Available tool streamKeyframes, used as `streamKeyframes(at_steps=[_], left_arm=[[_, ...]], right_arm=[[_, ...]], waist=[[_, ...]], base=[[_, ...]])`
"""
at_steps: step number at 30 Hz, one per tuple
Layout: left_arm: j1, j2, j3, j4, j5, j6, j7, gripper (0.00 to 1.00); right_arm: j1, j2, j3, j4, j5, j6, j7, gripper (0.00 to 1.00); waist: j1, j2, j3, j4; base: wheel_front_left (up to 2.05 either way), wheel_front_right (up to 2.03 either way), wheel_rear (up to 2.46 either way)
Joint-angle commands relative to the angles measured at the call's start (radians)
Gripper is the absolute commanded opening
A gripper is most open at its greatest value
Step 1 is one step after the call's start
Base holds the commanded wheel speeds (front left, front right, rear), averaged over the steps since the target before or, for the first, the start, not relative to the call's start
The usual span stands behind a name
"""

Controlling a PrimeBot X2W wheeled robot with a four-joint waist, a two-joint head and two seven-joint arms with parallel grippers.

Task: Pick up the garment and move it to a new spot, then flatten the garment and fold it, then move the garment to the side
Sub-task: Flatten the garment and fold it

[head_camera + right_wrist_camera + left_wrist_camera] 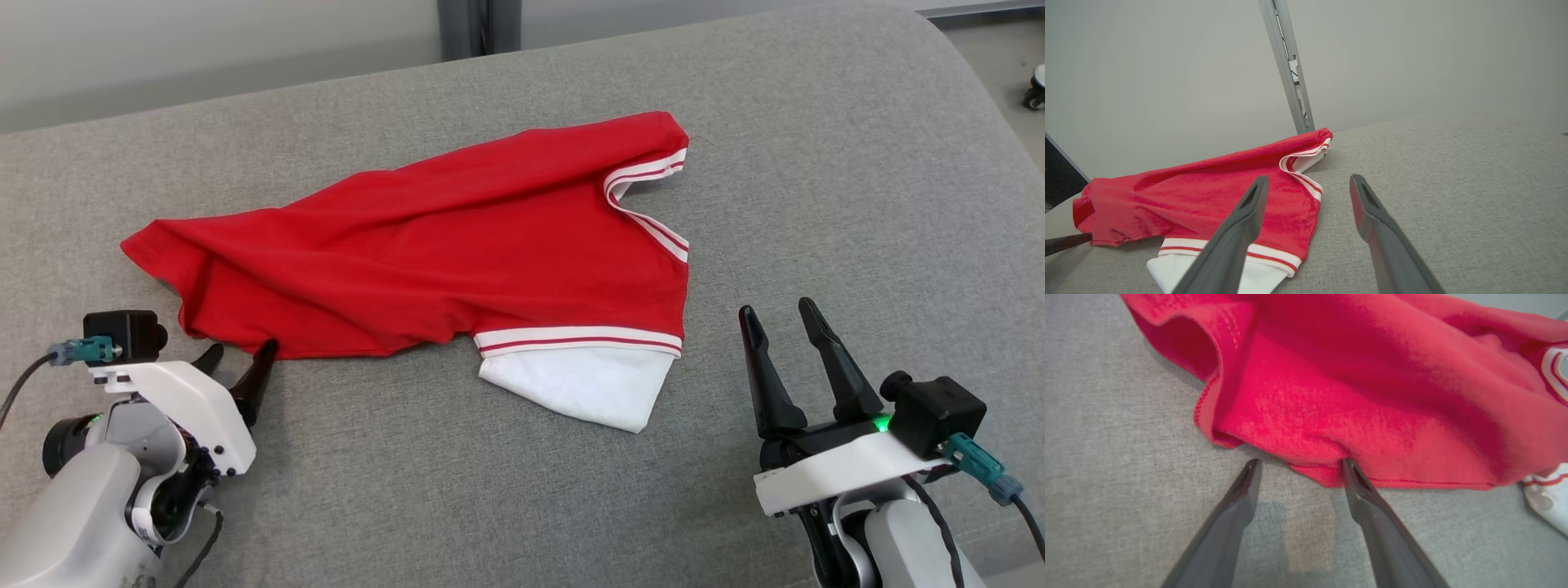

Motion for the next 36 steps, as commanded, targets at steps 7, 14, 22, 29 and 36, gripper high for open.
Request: streamKeyframes(at_steps=[7, 14, 22, 29, 36], left_arm=[[-0.044, -0.015, -0.005, 0.047, 0.006, -0.042, -0.042, 0.0], [-0.012, -0.004, -0.028, -0.007, 0.019, -0.064, -0.051, 0.0], [0.086, 0.136, -0.052, -0.345, 0.0, -0.013, 0.129, 0.0], [0.237, 0.327, -0.038, -0.631, 0.022, 0.126, 0.253, 0.0], [0.357, 0.342, -0.035, -0.697, 0.024, 0.22, 0.229, 1.0]], right_arm=[[0.004, -0.005, -0.012, 0.007, -0.008, 0.0, 0.0, 1.0], [0.018, -0.006, -0.014, 0.024, -0.016, 0.0, 0.0, 1.0], [0.028, -0.006, -0.019, 0.045, -0.021, 0.0, 0.0, 1.0], [0.03, -0.005, -0.04, 0.039, -0.015, 0.0, 0.0, 1.0], [0.023, -0.005, -0.055, 0.051, -0.022, 0.0, 0.0, 1.0]], waist=[[0.0, 0.0, -0.004, 0.009], [0.0, 0.0, -0.057, 0.057], [0.0, 0.0, -0.1, 0.094], [0.0, 0.0, -0.079, 0.085], [0.0, 0.0, -0.06, 0.079]], base=[[0.0, 0.0, 0.0], [0.0, 0.0, 0.0], [0.0, 0.0, 0.0], [0.0, 0.0, 0.0], [0.0, 0.0, 0.0]])
